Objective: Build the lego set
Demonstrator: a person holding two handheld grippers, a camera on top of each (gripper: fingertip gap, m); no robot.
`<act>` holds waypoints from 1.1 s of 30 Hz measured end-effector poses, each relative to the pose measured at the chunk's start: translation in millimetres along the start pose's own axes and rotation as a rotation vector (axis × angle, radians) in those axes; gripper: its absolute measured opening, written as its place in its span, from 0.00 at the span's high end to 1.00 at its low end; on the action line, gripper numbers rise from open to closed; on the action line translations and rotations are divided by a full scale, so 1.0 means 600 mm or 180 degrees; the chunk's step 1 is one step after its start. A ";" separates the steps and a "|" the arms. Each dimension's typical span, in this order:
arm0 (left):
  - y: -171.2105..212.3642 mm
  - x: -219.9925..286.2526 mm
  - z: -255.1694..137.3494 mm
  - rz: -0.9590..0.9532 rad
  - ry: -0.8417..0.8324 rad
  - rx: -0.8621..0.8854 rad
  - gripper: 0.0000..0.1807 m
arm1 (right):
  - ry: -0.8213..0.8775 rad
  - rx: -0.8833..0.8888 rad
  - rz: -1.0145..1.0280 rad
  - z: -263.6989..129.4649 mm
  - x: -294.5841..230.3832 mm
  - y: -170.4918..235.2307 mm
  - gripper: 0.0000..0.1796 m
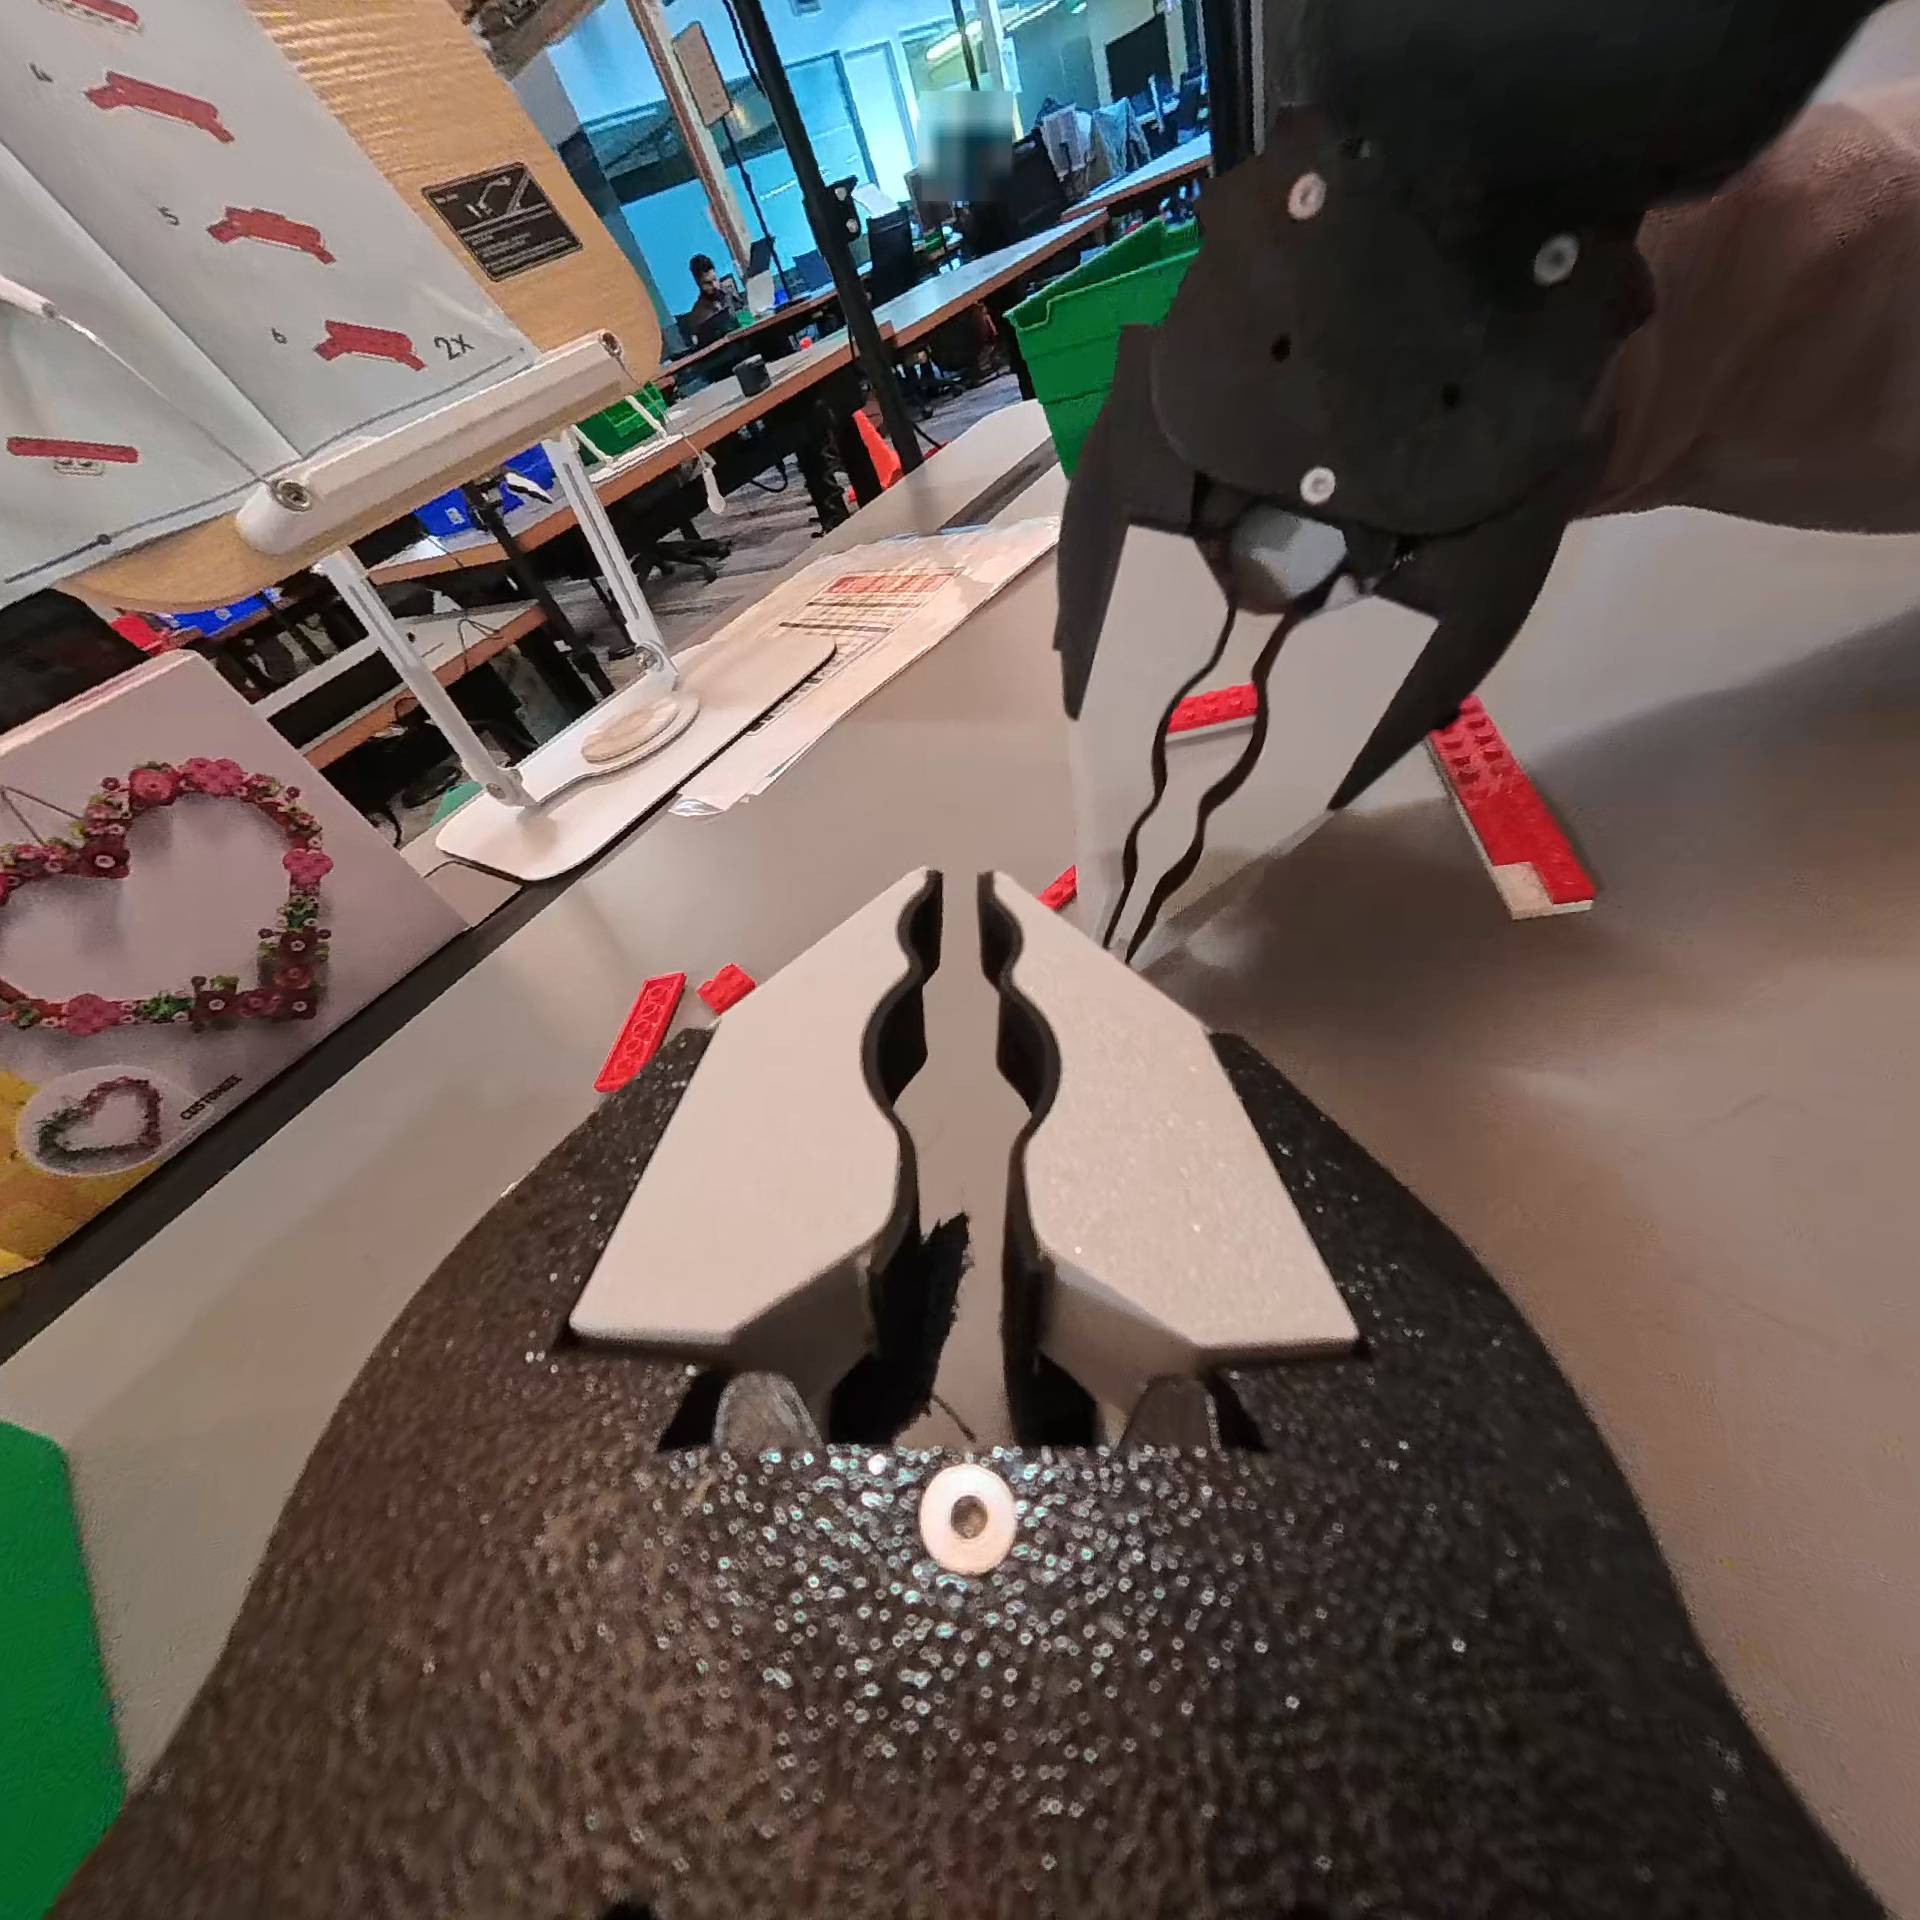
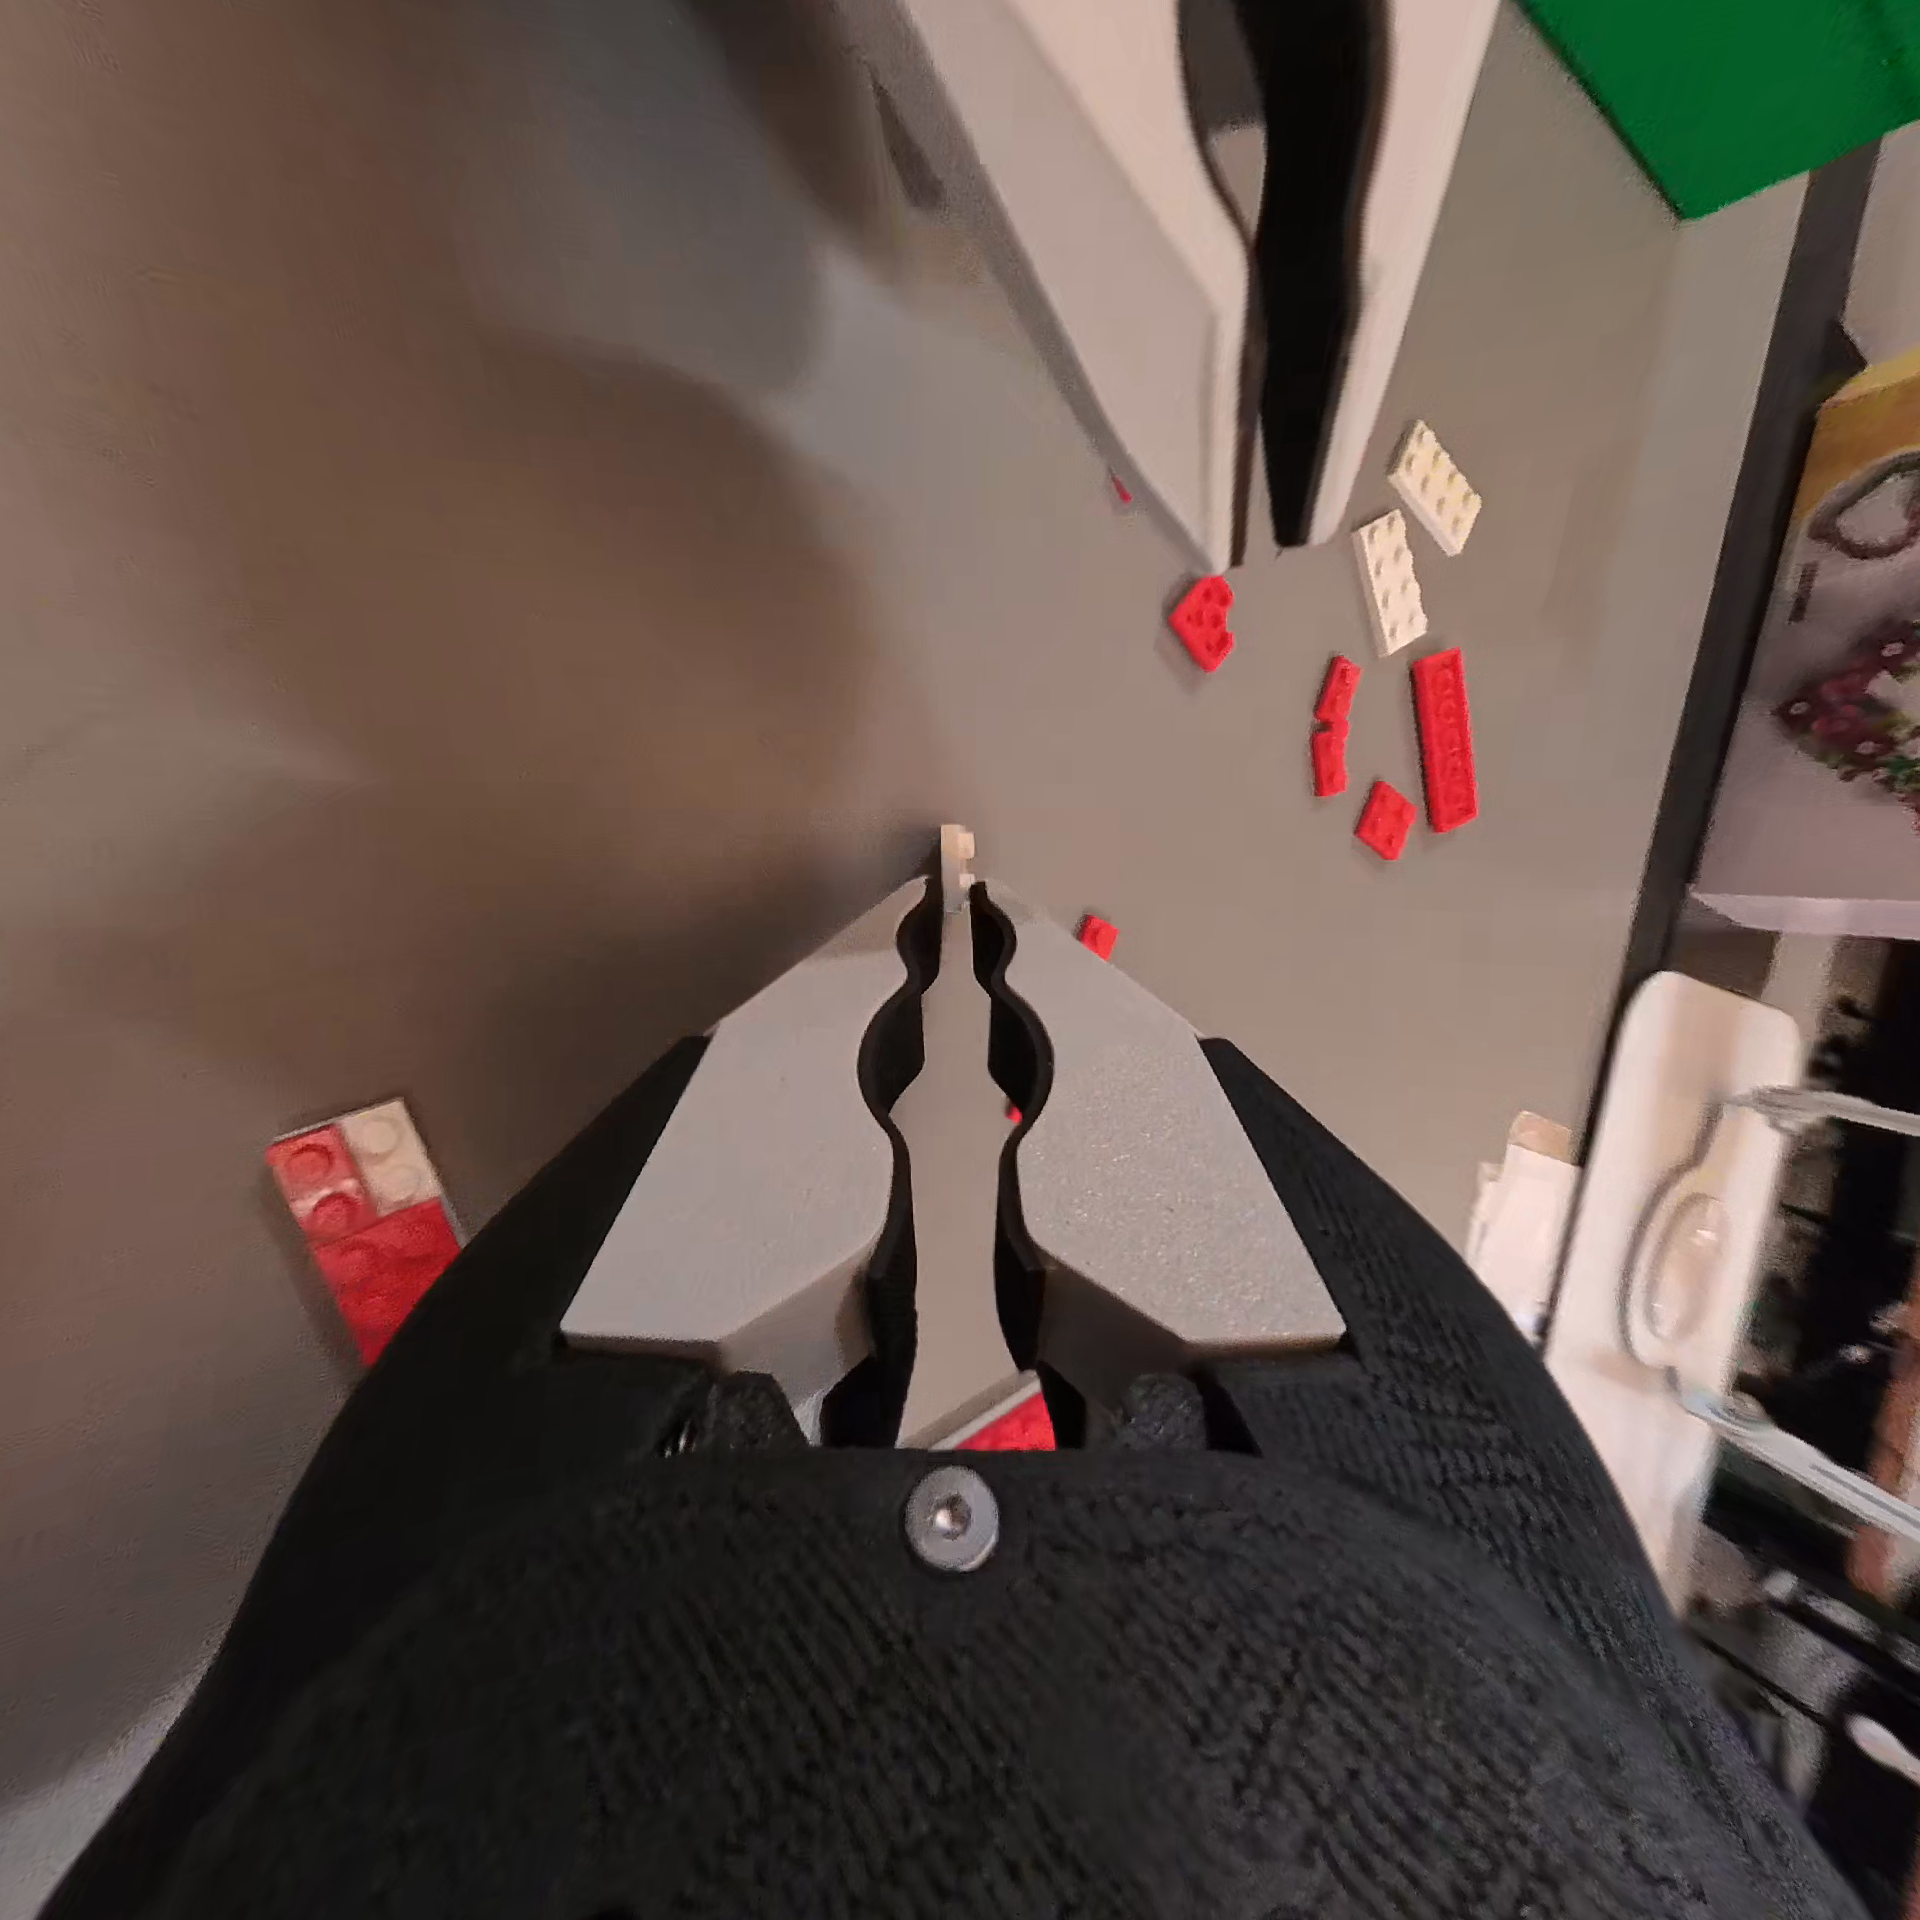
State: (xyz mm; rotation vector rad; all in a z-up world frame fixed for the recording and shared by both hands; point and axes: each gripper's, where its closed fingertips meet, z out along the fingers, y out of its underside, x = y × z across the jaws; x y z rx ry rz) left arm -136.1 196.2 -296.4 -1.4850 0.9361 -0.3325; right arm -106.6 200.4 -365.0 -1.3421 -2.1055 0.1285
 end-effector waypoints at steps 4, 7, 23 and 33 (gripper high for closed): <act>-0.001 -0.004 -0.001 -0.0046 -0.0018 0.0008 0.98 | 0.0058 -0.0107 -0.0149 0.002 -0.001 0.002 0.98; 0.000 -0.005 -0.002 -0.0057 -0.0028 0.0008 0.98 | -0.0001 -0.0143 -0.0188 0.000 -0.008 0.001 0.97; 0.004 -0.009 -0.001 -0.0032 -0.0095 -0.0048 1.00 | -0.0217 0.0323 0.1190 -0.027 0.032 0.028 0.84; 0.007 -0.008 0.000 -0.0045 -0.0067 -0.0077 1.00 | -0.0361 0.0209 0.1699 -0.008 0.034 0.082 0.89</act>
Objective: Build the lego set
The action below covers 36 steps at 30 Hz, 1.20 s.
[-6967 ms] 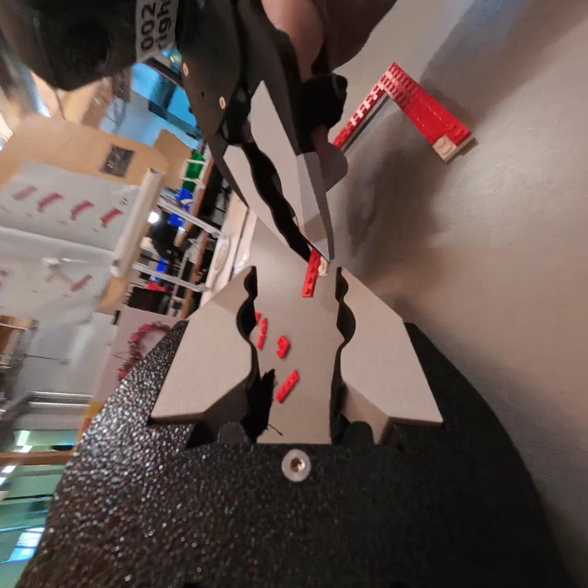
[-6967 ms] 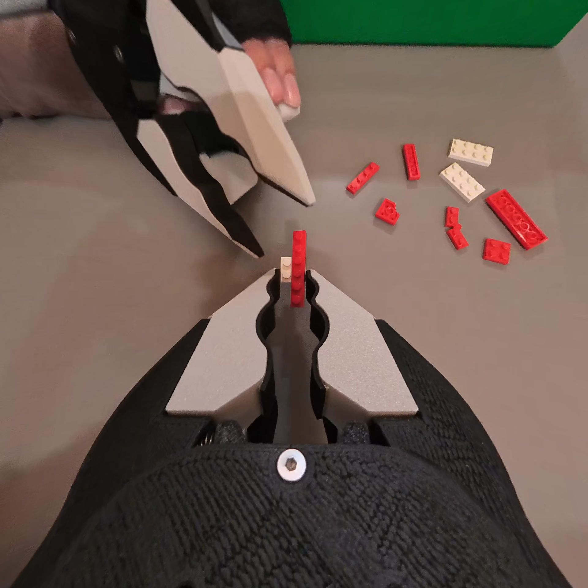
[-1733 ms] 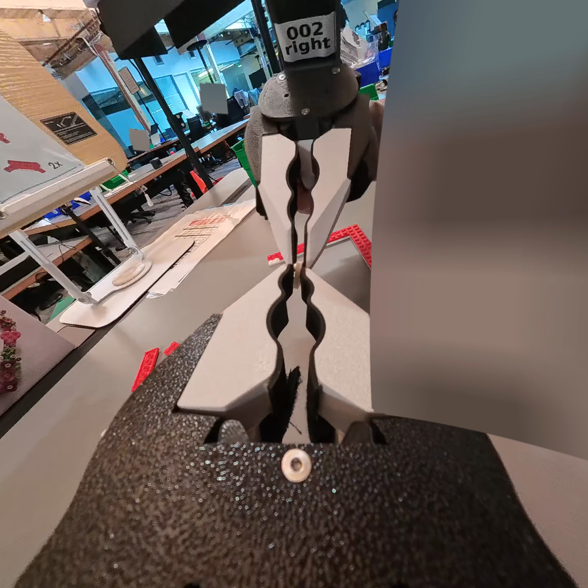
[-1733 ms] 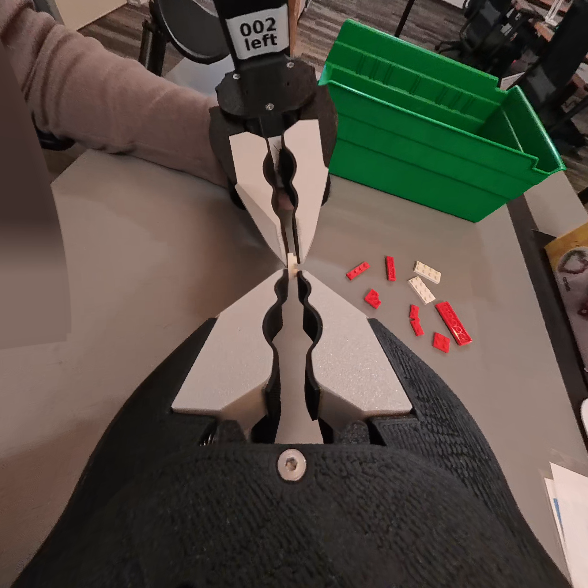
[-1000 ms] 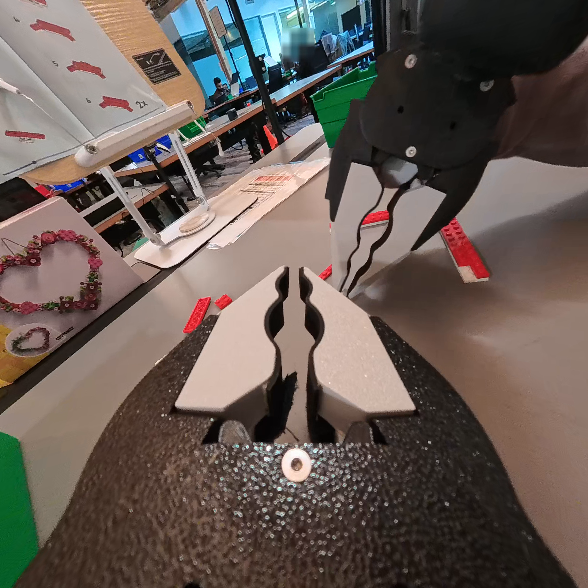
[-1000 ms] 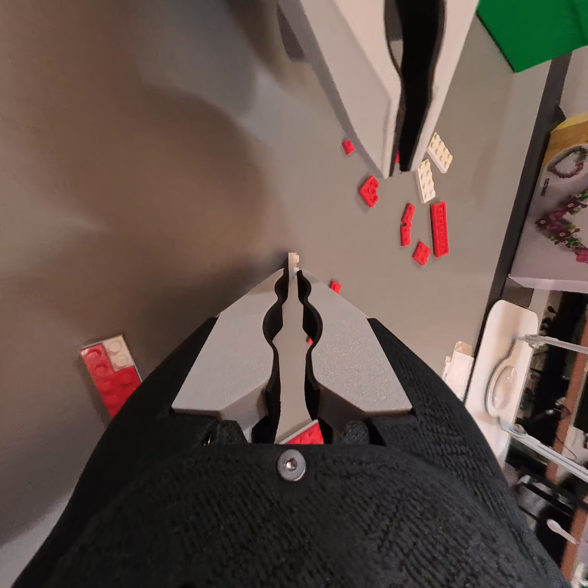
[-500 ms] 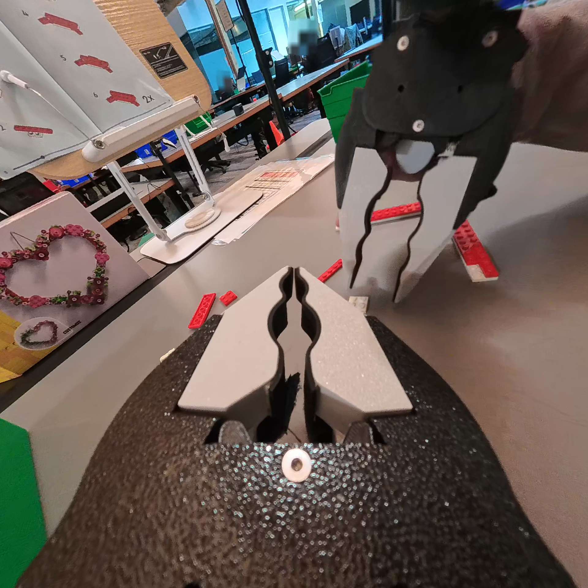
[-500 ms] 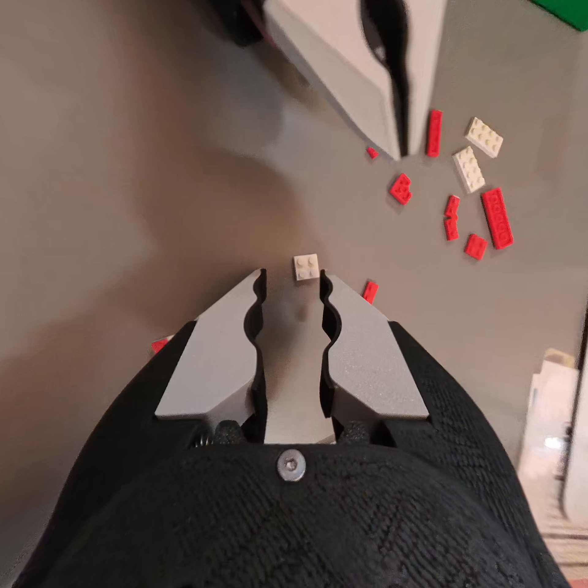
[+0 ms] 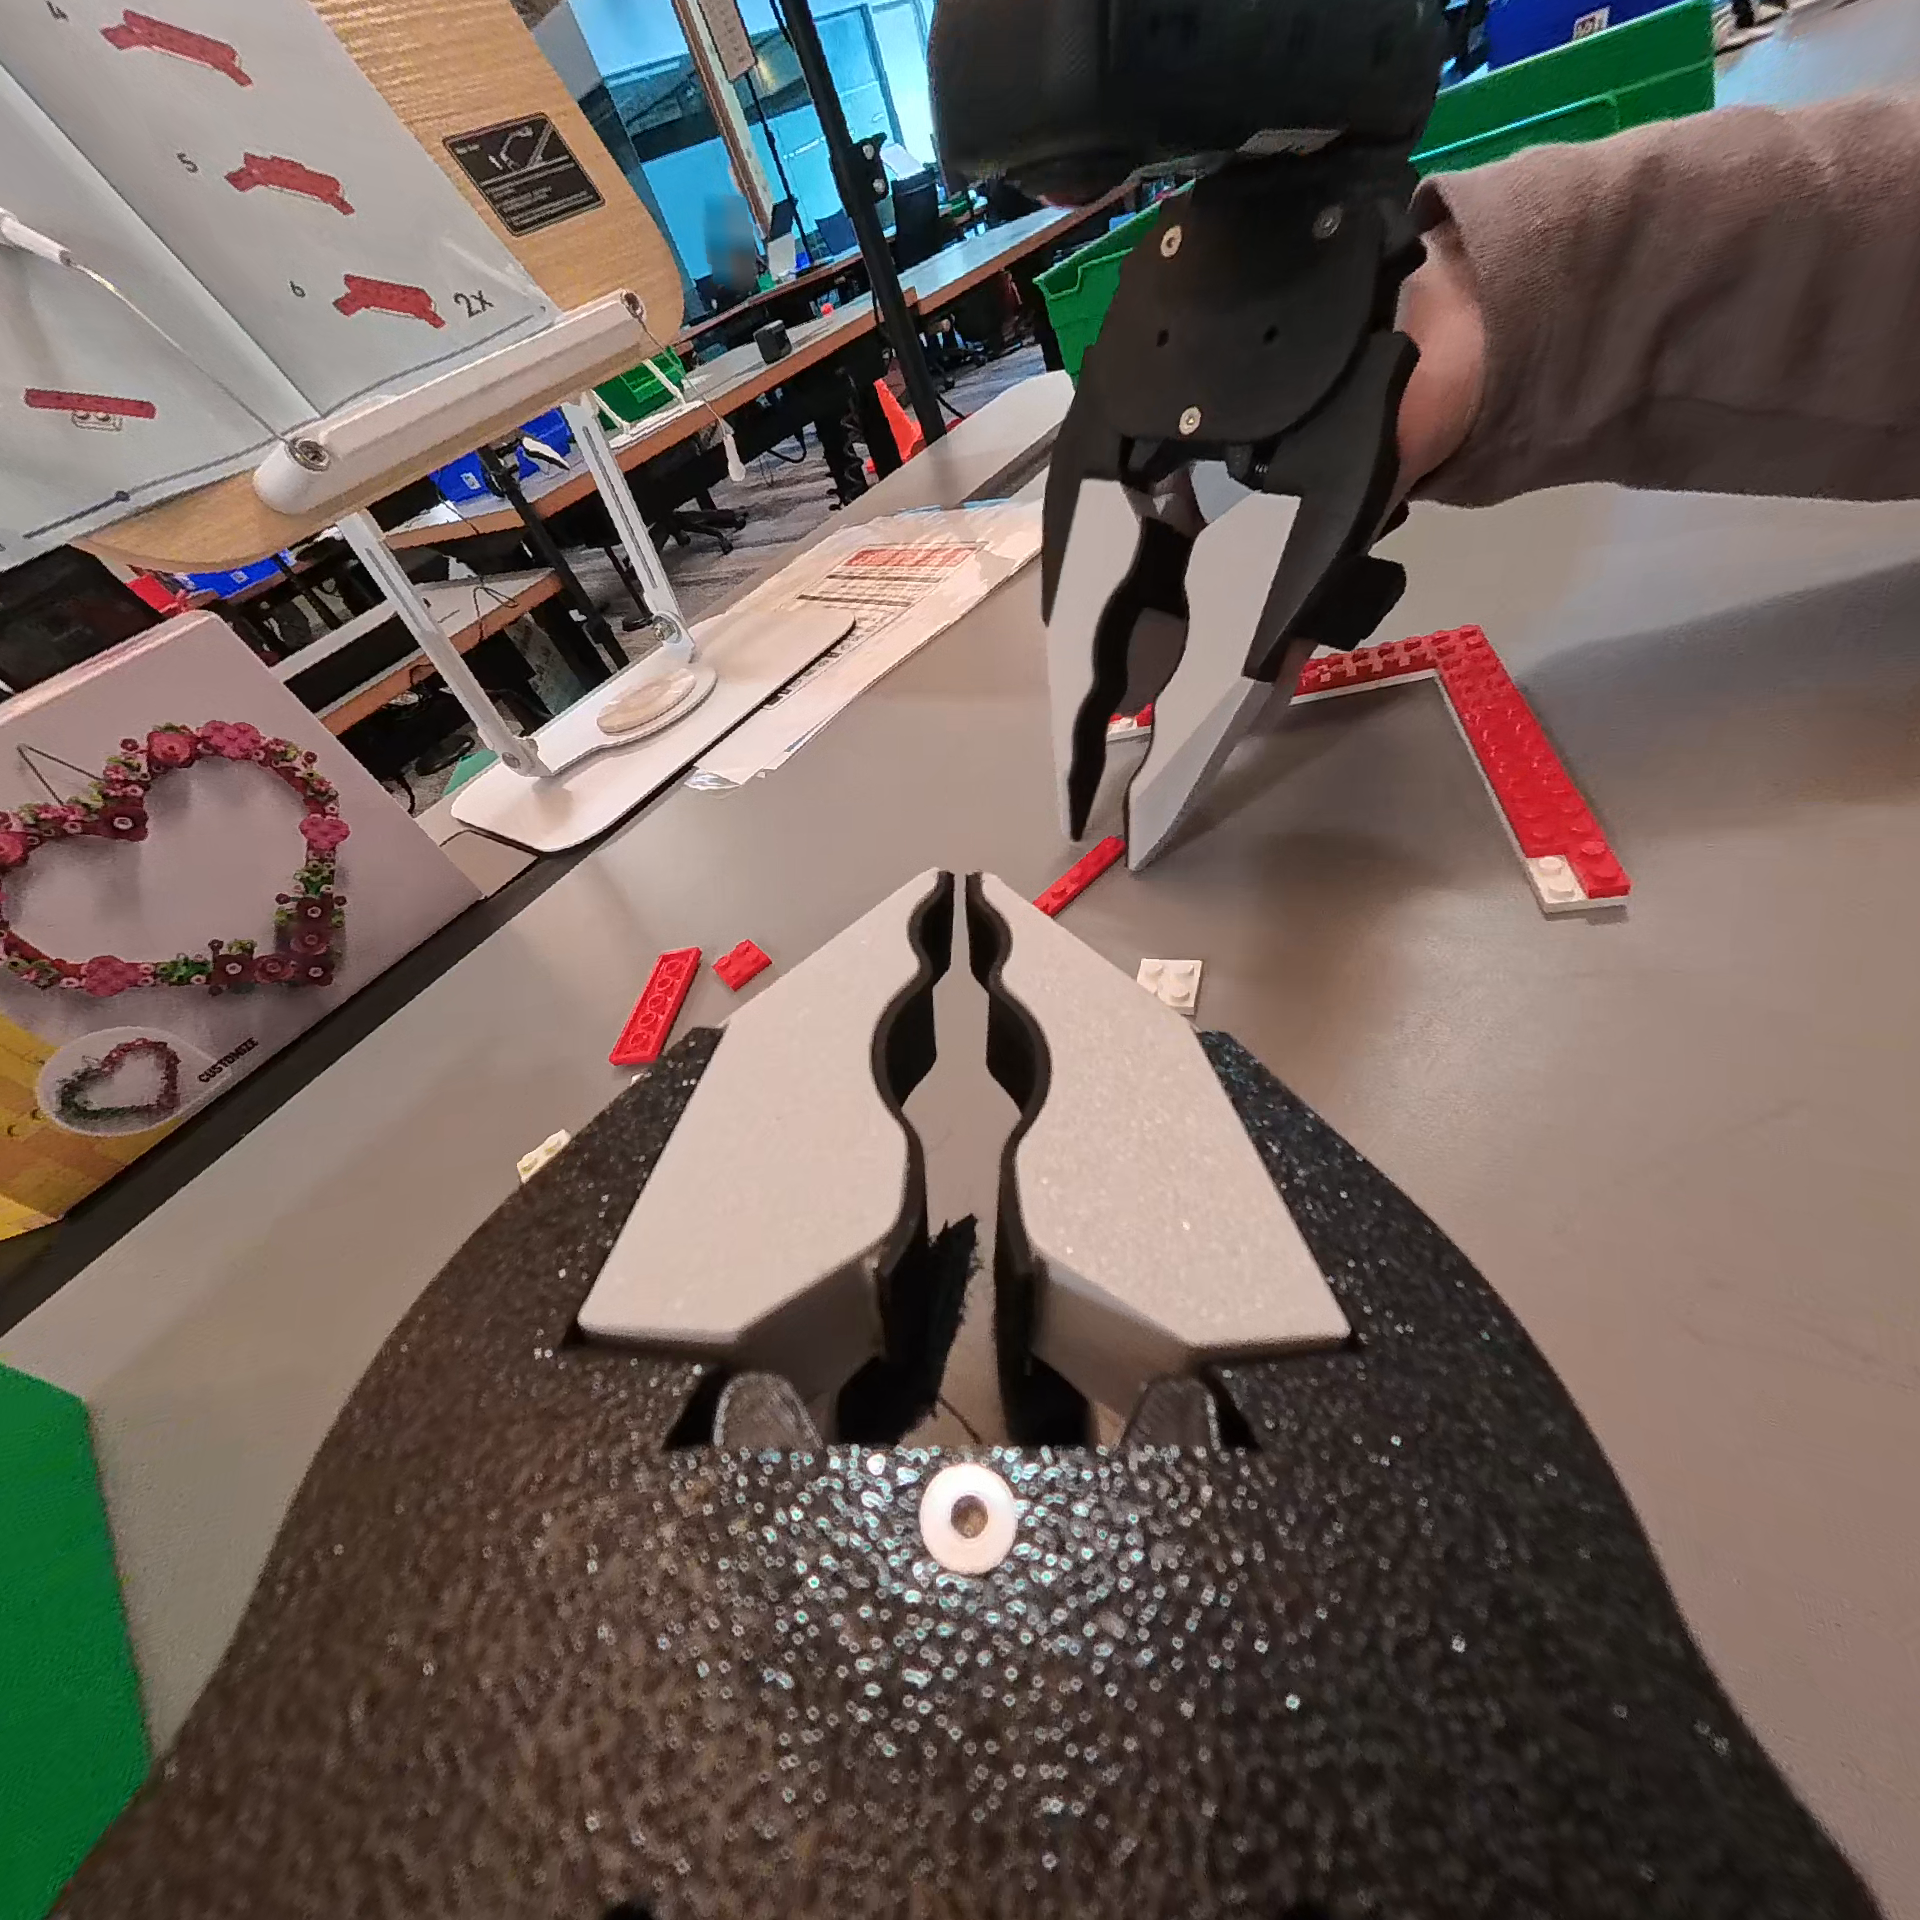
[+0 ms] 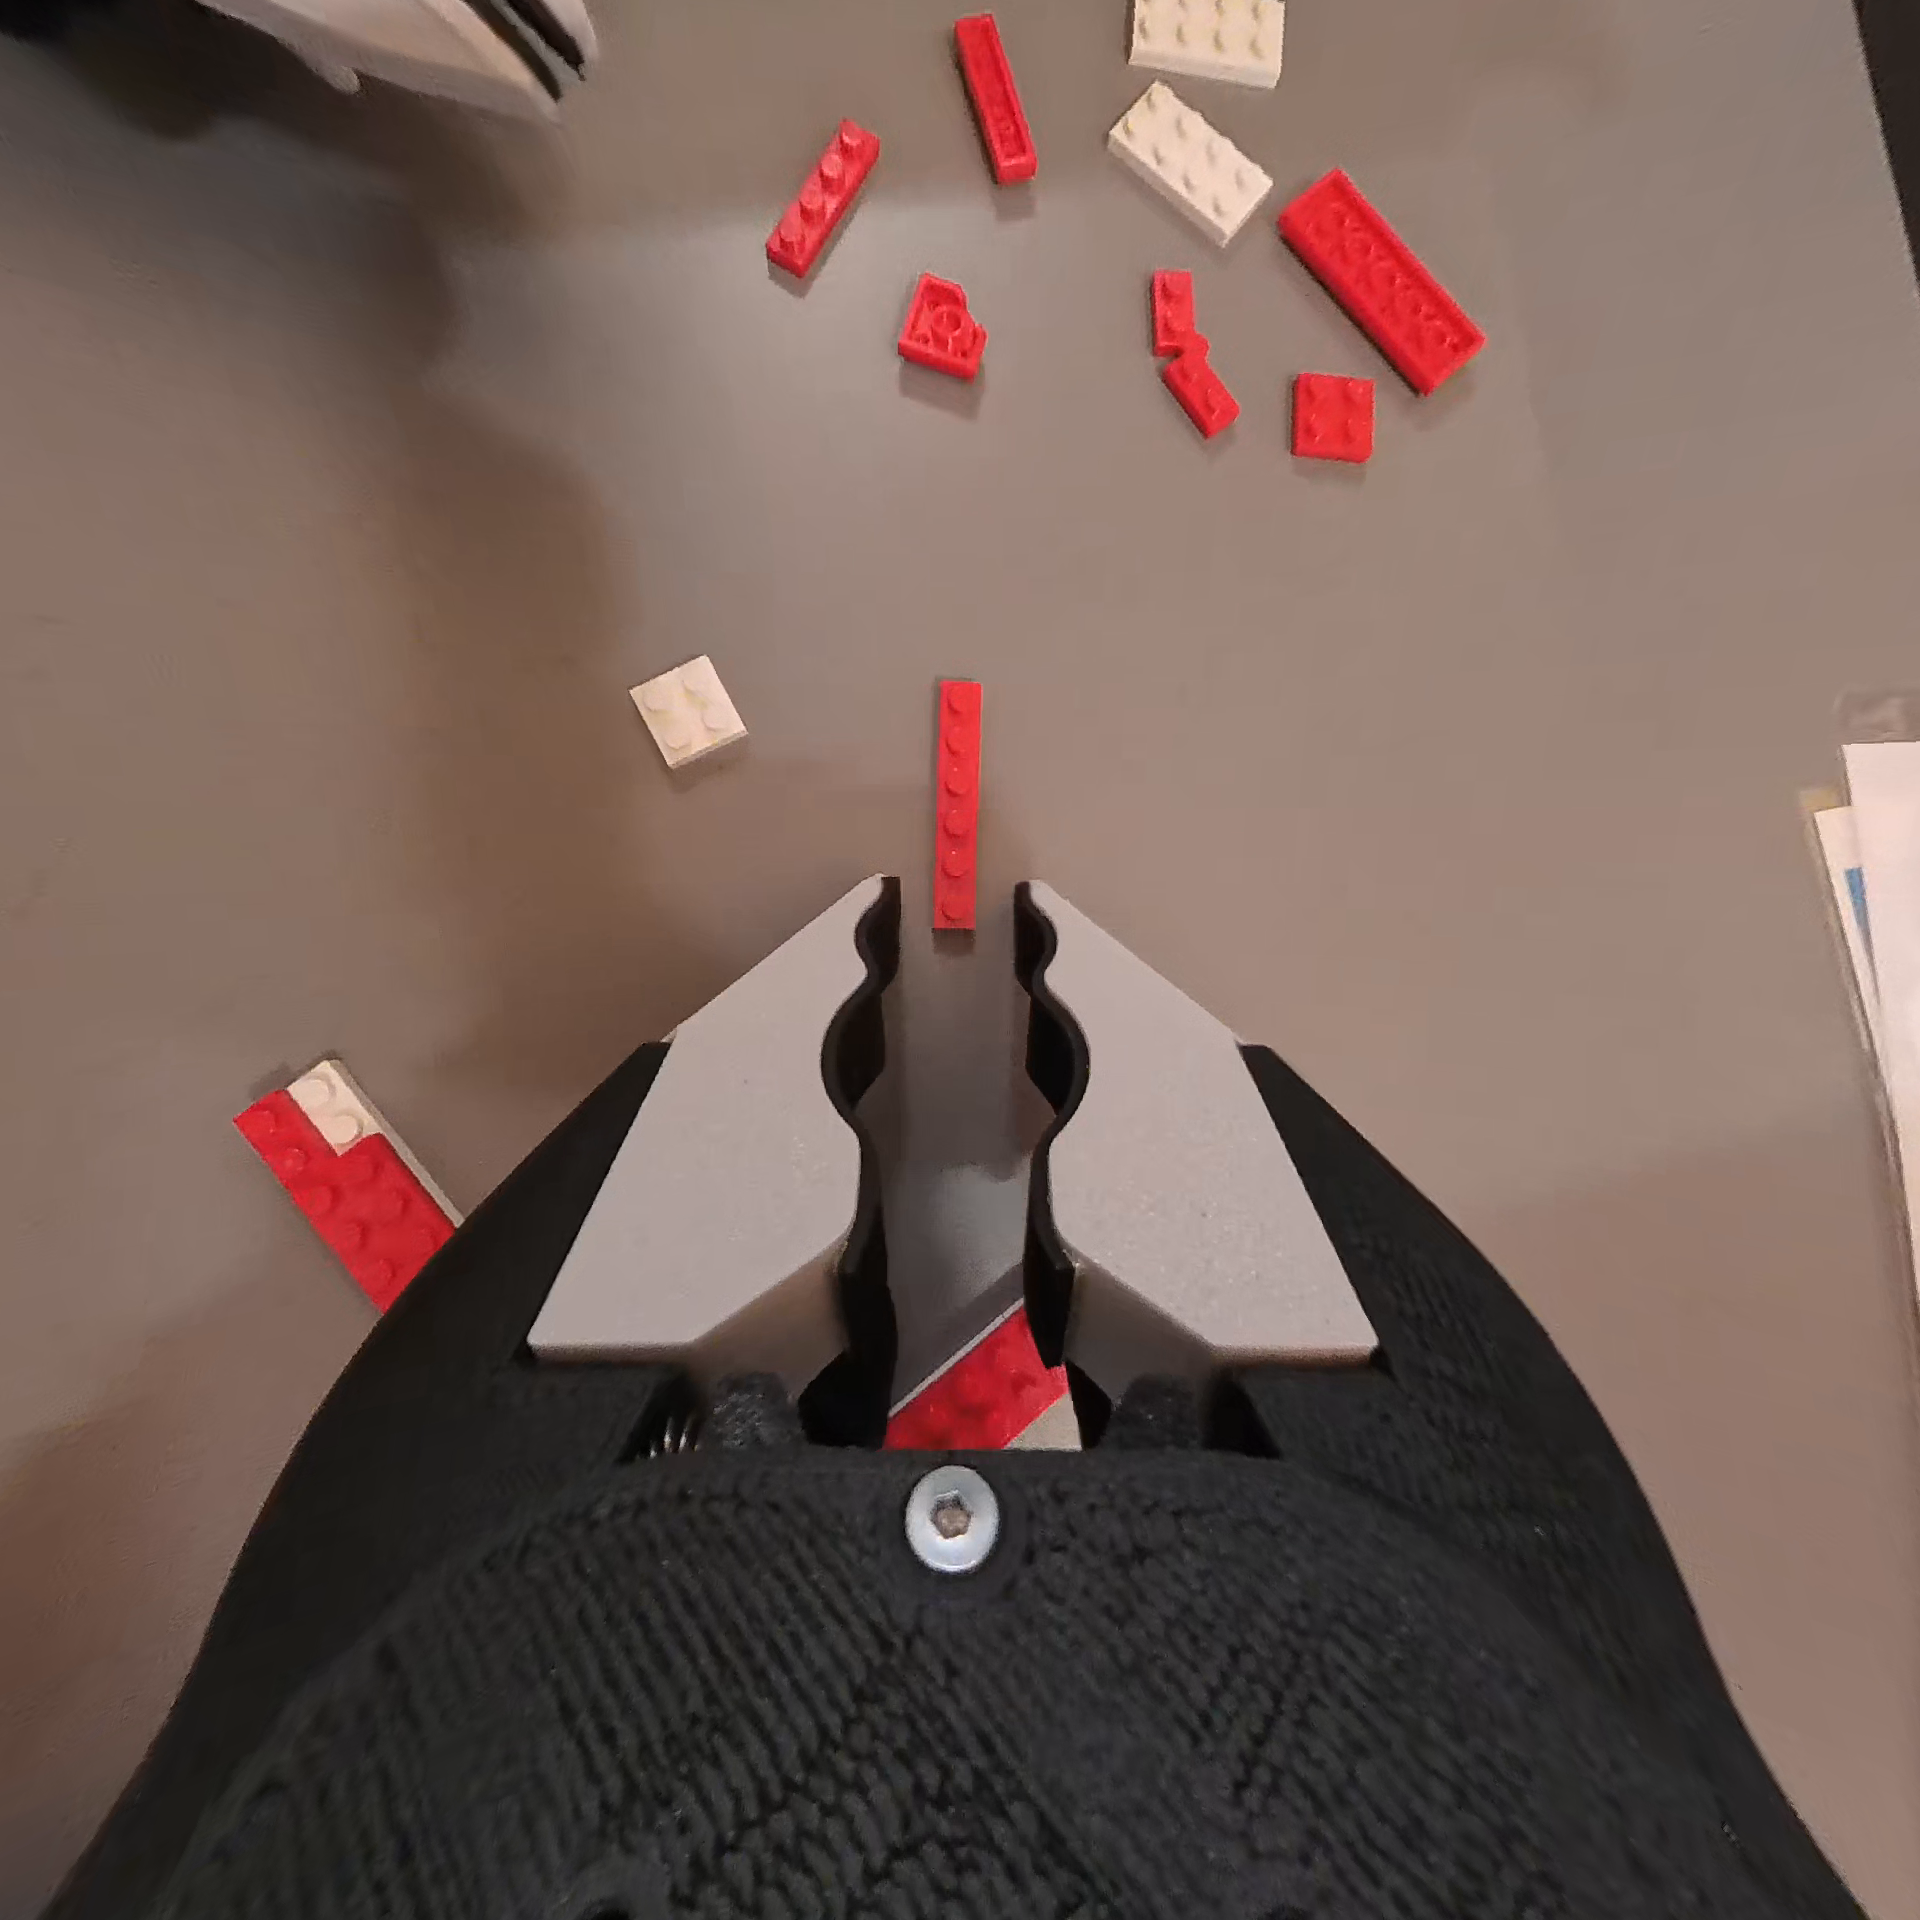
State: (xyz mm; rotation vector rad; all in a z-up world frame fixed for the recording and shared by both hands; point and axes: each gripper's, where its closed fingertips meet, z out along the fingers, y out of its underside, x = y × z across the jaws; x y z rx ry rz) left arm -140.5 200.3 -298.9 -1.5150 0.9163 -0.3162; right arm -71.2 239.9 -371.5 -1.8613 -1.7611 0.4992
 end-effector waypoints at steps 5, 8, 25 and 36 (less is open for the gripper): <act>-0.001 -0.001 -0.001 0.0011 -0.0012 -0.0001 1.00 | -0.0049 0.0029 0.0024 0.002 -0.002 -0.001 0.97; 0.000 -0.003 -0.001 -0.0010 -0.0016 -0.0001 1.00 | -0.0060 0.0046 0.0024 0.004 -0.003 -0.003 0.97; 0.011 -0.014 -0.003 -0.0075 -0.0063 -0.0077 0.99 | -0.0949 0.0067 -0.0841 0.002 -0.067 -0.052 0.97; 0.013 -0.004 0.002 -0.0047 0.0000 -0.0120 0.99 | -0.0962 0.0033 -0.1107 0.006 -0.070 -0.041 0.97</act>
